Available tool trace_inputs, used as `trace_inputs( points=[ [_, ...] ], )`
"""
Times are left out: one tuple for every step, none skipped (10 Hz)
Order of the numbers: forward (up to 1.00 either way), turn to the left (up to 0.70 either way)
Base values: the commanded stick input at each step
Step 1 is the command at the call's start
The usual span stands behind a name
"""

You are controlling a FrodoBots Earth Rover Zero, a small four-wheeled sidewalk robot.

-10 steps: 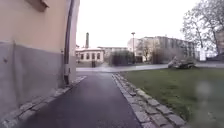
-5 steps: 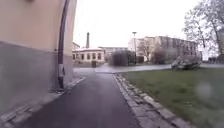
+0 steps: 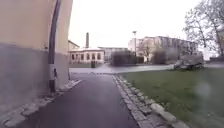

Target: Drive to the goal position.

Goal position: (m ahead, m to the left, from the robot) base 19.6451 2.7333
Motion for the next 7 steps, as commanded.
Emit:
trace_inputs(
  points=[
    [0.85,0.0],
    [0.85,0.0],
    [0.85,0.0],
    [0.85,0.0],
    [0.85,0.0],
    [0.85,0.0],
    [0.85,0.0]
  ],
)
